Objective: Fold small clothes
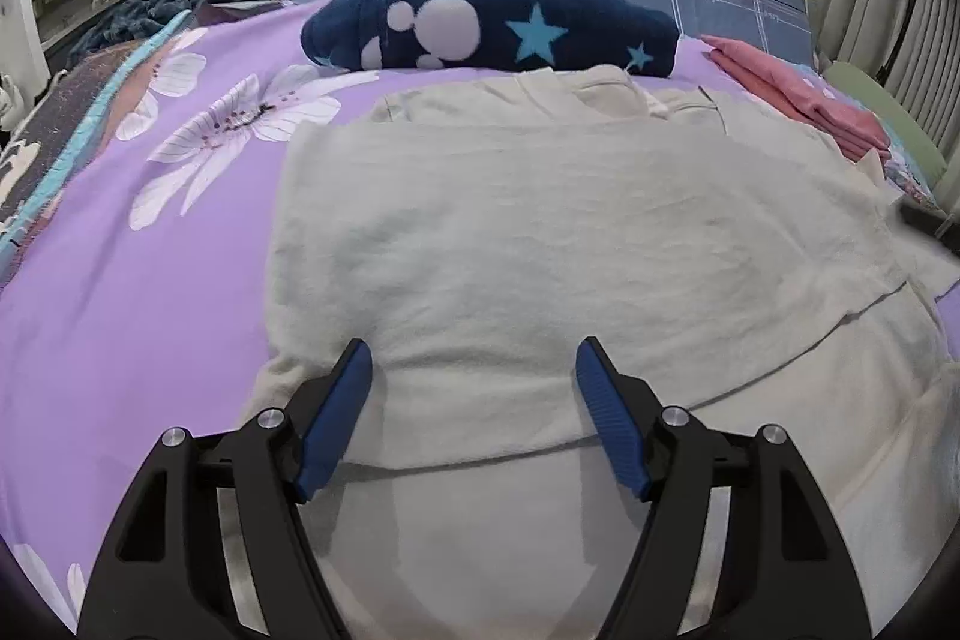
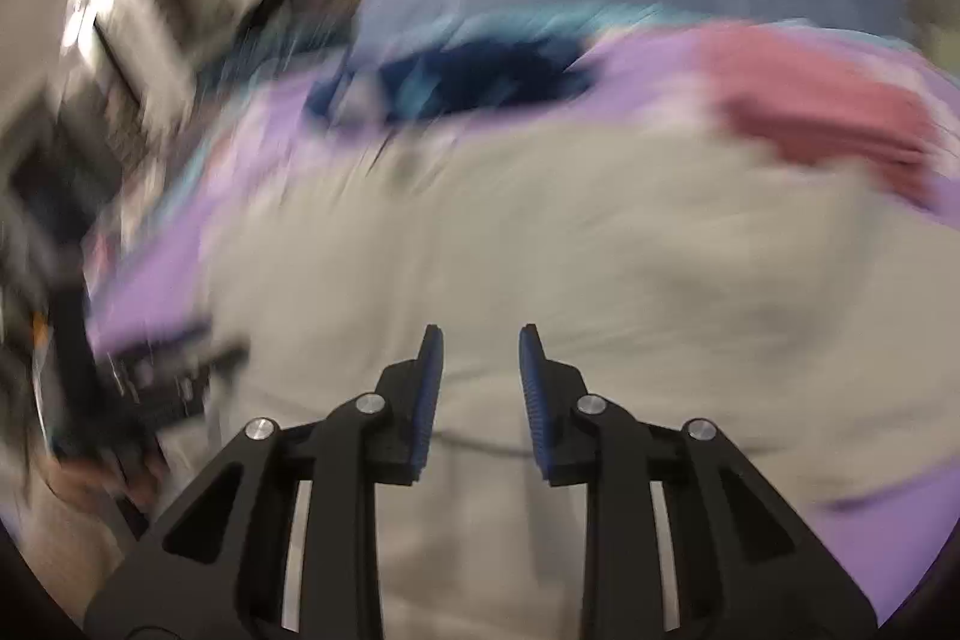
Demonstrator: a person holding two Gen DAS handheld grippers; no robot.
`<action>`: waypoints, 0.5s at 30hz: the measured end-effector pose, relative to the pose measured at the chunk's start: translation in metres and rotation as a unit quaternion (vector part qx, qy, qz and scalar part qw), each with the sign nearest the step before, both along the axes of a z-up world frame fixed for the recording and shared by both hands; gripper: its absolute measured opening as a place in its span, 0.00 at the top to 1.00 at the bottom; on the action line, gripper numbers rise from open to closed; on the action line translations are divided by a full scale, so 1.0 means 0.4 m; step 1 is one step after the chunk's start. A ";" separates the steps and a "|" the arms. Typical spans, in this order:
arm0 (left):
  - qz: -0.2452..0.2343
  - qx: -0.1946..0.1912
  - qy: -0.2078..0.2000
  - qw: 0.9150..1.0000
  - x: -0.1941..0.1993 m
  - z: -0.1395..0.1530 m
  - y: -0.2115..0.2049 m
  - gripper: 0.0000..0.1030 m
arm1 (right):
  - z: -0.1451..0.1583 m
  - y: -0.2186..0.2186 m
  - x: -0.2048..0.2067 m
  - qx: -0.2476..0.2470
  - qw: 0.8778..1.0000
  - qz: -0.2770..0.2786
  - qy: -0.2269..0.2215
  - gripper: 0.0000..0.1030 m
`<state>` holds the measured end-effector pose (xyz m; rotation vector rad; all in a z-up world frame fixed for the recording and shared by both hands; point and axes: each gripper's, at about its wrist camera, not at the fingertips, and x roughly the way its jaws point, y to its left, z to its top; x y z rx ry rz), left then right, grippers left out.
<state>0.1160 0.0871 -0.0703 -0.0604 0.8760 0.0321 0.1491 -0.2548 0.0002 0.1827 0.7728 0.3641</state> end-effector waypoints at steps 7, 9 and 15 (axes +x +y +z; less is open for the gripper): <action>-0.057 -0.050 -0.024 0.997 0.034 0.050 -0.131 0.30 | 0.096 -0.643 -0.059 0.098 0.953 -0.285 -0.022 0.73; -0.058 -0.040 0.002 0.998 0.065 0.020 -0.167 0.28 | 0.085 -0.809 -0.091 0.157 0.923 -0.352 -0.010 0.73; -0.075 -0.010 0.022 0.997 0.088 -0.031 -0.217 0.08 | 0.018 -1.036 -0.156 0.203 0.863 -0.462 0.022 0.73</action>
